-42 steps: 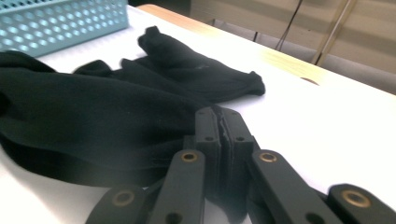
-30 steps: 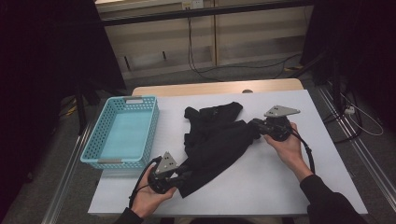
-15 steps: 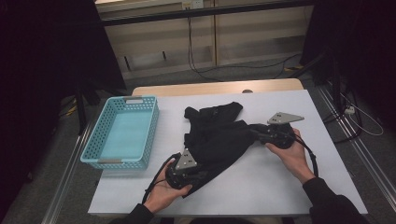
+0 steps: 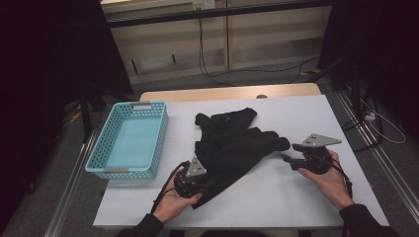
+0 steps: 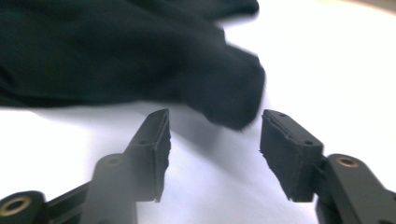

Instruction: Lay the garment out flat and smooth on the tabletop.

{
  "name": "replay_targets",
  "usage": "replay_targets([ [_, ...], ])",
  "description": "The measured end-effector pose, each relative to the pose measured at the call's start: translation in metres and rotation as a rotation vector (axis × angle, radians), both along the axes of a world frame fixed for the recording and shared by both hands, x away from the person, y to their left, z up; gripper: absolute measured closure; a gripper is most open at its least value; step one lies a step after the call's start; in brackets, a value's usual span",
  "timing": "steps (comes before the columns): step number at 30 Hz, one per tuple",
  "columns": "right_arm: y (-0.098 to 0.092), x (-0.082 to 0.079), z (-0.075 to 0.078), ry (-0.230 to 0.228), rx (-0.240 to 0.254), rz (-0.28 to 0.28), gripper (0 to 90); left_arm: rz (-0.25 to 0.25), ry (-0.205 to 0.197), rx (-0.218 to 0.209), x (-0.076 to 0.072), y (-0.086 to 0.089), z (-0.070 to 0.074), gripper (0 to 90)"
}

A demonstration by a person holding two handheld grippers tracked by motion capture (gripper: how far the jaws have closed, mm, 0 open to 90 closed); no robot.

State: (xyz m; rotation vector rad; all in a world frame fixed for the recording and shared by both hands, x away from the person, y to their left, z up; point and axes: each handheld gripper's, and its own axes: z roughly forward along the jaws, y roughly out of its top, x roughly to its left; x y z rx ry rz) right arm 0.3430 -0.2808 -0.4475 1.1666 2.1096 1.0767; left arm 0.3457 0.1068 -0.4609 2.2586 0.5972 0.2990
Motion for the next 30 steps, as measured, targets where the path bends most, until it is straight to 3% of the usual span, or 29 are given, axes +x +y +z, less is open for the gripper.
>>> replay_targets([
  [1, 0.000, 0.000, 0.000, 0.000, 0.000, 0.000, 42.4, 0.000, 0.000, 0.000, 0.000, 0.000, 0.000, 61.6],
  [2, -0.002, 0.007, -0.008, 0.041, -0.019, -0.006, 41.7, 0.002, -0.005, 0.000, 0.000, 0.000, -0.001, 61.6],
  [3, -0.002, 0.007, -0.008, 0.041, -0.019, -0.006, 41.7, -0.002, -0.006, 0.005, 0.000, 0.000, -0.001, 61.6],
  [4, 0.001, 0.011, -0.014, 0.069, -0.036, 0.005, 41.6, -0.003, -0.006, 0.004, 0.000, 0.001, -0.001, 61.3],
  [12, 0.017, 0.033, -0.021, 0.056, -0.038, 0.077, 46.5, -0.009, -0.005, 0.004, -0.001, 0.001, -0.002, 60.4],
  [17, 0.026, 0.049, -0.018, 0.048, -0.046, 0.094, 42.9, -0.007, -0.002, -0.007, -0.001, 0.001, -0.002, 60.2],
  [21, 0.031, 0.065, -0.020, 0.075, -0.051, 0.100, 39.3, -0.014, 0.005, -0.009, -0.002, 0.002, -0.002, 63.0],
  [22, 0.035, 0.073, -0.022, 0.108, -0.053, 0.104, 38.0, -0.014, 0.009, -0.014, -0.003, 0.002, -0.001, 63.0],
  [25, 0.038, 0.079, -0.022, 0.124, -0.043, 0.098, 37.2, -0.024, 0.009, -0.009, -0.004, 0.002, -0.001, 61.8],
  [29, 0.039, 0.084, -0.022, 0.134, -0.027, 0.101, 45.5, -0.033, 0.010, -0.017, -0.009, 0.001, 0.000, 58.1],
  [30, 0.039, 0.082, -0.021, 0.144, -0.013, 0.109, 59.9, -0.046, 0.014, -0.020, -0.012, 0.002, 0.002, 57.7],
])
